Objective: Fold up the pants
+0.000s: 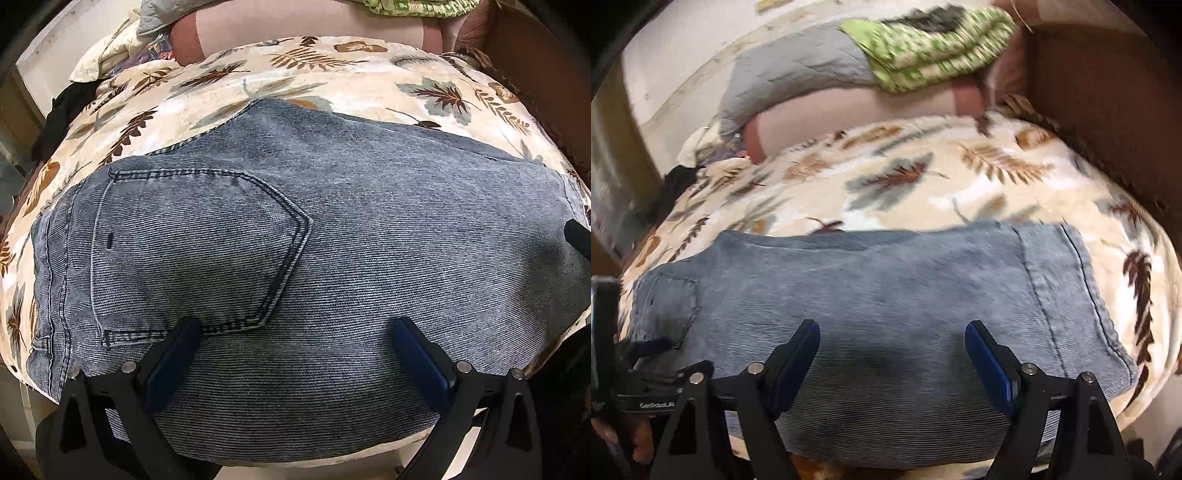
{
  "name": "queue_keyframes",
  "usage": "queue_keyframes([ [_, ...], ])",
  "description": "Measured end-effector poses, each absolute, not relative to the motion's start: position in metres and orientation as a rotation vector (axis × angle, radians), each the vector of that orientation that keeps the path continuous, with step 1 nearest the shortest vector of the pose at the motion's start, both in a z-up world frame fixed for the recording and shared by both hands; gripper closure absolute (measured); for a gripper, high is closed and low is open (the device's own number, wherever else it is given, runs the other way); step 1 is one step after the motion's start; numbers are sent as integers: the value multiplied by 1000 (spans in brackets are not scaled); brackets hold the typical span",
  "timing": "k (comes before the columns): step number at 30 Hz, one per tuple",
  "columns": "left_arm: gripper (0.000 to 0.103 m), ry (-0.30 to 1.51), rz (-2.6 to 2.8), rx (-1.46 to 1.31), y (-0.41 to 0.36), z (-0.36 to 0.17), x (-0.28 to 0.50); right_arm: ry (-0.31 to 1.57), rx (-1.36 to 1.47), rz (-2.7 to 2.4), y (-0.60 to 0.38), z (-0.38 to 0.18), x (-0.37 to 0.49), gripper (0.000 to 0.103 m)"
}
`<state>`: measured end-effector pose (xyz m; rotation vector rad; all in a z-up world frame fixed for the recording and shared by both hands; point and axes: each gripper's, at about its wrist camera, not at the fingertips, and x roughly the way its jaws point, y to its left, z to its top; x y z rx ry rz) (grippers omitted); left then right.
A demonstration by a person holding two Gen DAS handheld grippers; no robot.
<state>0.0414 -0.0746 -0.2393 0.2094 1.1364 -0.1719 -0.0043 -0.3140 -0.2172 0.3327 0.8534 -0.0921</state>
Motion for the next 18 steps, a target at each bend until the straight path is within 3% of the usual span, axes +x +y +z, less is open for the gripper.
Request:
queue_keyframes([
  [8, 0, 1095, -154, 198, -72, -240, 39, 960, 210, -102, -306, -242, 0, 19],
  [18, 0, 1171, -130, 216, -69, -221, 51, 909, 97, -176, -289, -249, -2, 13],
])
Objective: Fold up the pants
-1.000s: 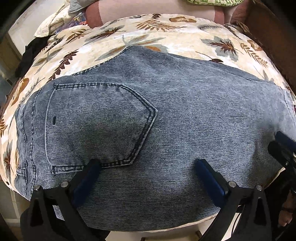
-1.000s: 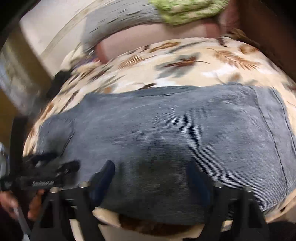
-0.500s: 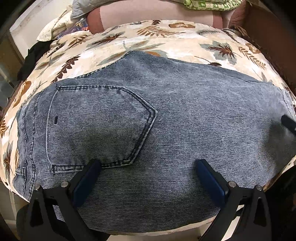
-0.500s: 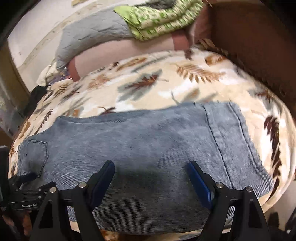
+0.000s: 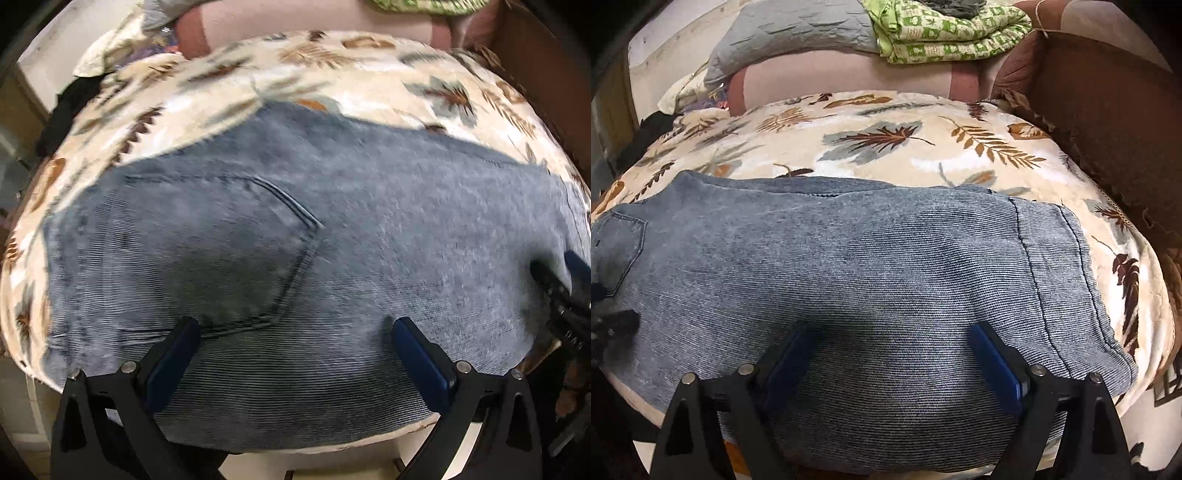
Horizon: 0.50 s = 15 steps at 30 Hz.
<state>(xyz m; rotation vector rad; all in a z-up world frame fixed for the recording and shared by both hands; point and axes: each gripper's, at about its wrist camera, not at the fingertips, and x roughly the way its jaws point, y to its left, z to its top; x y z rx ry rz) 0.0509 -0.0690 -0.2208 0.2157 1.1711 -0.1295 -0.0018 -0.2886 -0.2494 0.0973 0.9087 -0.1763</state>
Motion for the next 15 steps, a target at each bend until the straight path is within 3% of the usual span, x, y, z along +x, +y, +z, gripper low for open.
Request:
queue_keyframes([
  [5, 0, 1112, -74, 234, -56, -203, 48, 890, 48, -231, -278, -248, -3, 12],
  [10, 0, 1188, -20, 228, -40, -222, 54, 925, 112, -183, -279, -244, -3, 11],
  [12, 0, 1196, -11, 233, -38, -228, 56, 942, 166, -122, -280, -243, -3, 4],
  [15, 0, 1199, -6, 257, -40, -230, 59, 929, 202, -41, -279, -237, -9, 2],
])
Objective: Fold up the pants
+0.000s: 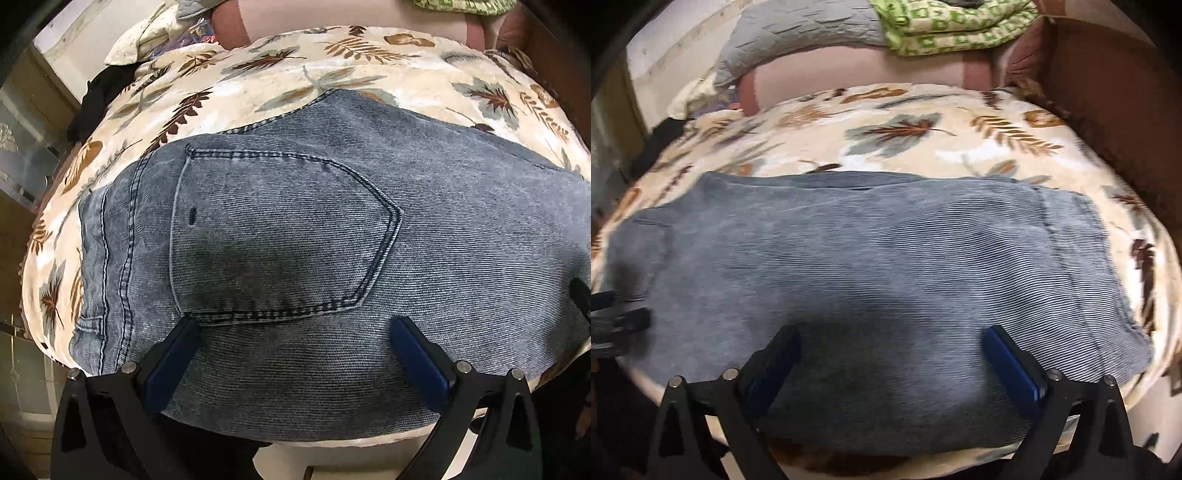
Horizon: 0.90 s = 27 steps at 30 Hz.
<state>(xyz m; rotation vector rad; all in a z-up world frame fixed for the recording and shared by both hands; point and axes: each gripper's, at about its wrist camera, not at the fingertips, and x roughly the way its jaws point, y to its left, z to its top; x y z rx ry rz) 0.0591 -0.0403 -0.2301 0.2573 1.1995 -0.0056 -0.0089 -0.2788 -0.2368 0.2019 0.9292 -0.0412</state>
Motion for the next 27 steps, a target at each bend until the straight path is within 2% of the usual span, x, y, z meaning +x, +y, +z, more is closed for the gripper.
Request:
queue_keyframes([
  [9, 0, 1148, -8, 290, -54, -212, 58, 907, 252, -107, -298, -232, -15, 3],
  [15, 0, 1196, -41, 313, -76, -226, 64, 993, 174, -131, -294, -247, -9, 4],
  [21, 0, 1231, -67, 253, -74, -235, 71, 985, 150, -139, -292, -250, -9, 4],
  [27, 0, 1170, -77, 269, -76, -224, 64, 871, 189, -182, -303, -227, -21, 4],
])
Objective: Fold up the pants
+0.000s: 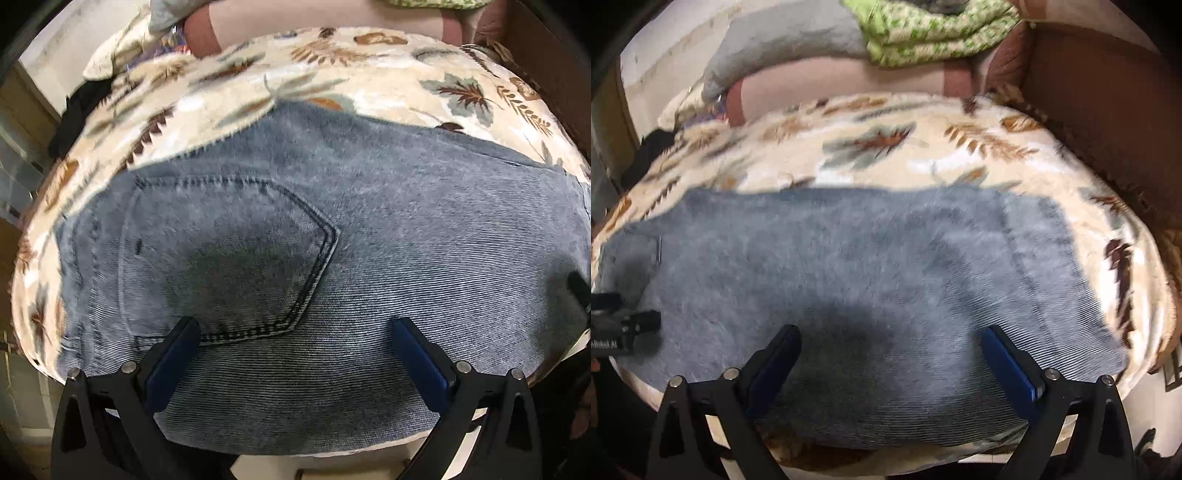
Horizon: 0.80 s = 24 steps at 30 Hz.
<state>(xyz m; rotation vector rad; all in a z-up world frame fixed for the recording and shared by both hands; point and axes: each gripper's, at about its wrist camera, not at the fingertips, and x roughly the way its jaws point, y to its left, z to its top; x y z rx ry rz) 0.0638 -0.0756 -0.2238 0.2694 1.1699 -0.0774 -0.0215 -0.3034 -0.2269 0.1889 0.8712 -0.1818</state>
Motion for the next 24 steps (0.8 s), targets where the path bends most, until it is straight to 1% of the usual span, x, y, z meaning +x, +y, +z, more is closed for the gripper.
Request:
queue_keyframes([
  [3, 0, 1132, -121, 235, -78, -211, 59, 850, 224, -205, -313, -223, -28, 5],
  [4, 0, 1127, -135, 225, -80, -208, 59, 856, 228, -210, -315, -224, -28, 9],
  [5, 0, 1126, -139, 224, -82, -207, 59, 864, 232, -216, -318, -225, -28, 17],
  [6, 0, 1122, -145, 223, -84, -206, 60, 868, 234, -223, -320, -226, -28, 21],
  [7, 0, 1116, -154, 224, -87, -205, 60, 868, 234, -234, -322, -227, -29, 33],
  [8, 0, 1111, -161, 230, -89, -205, 62, 868, 232, -242, -324, -227, -30, 48],
  [10, 0, 1104, -171, 249, -96, -208, 61, 873, 239, -260, -329, -230, -30, 65],
  [11, 0, 1101, -175, 260, -99, -209, 59, 872, 258, -263, -333, -231, -31, 71],
  [13, 0, 1092, -179, 281, -104, -212, 58, 868, 286, -265, -338, -234, -31, 76],
  [17, 5, 1114, -138, 323, -101, -228, 65, 922, 196, -280, -328, -241, -17, 76],
  [19, 5, 1136, -150, 270, -93, -230, 70, 940, 162, -280, -325, -238, -12, 76],
  [21, 10, 1127, -145, 264, -89, -225, 72, 964, 164, -236, -328, -230, -5, 76],
  [24, 10, 1094, -145, 248, -82, -215, 72, 950, 222, -73, -333, -206, 9, 76],
])
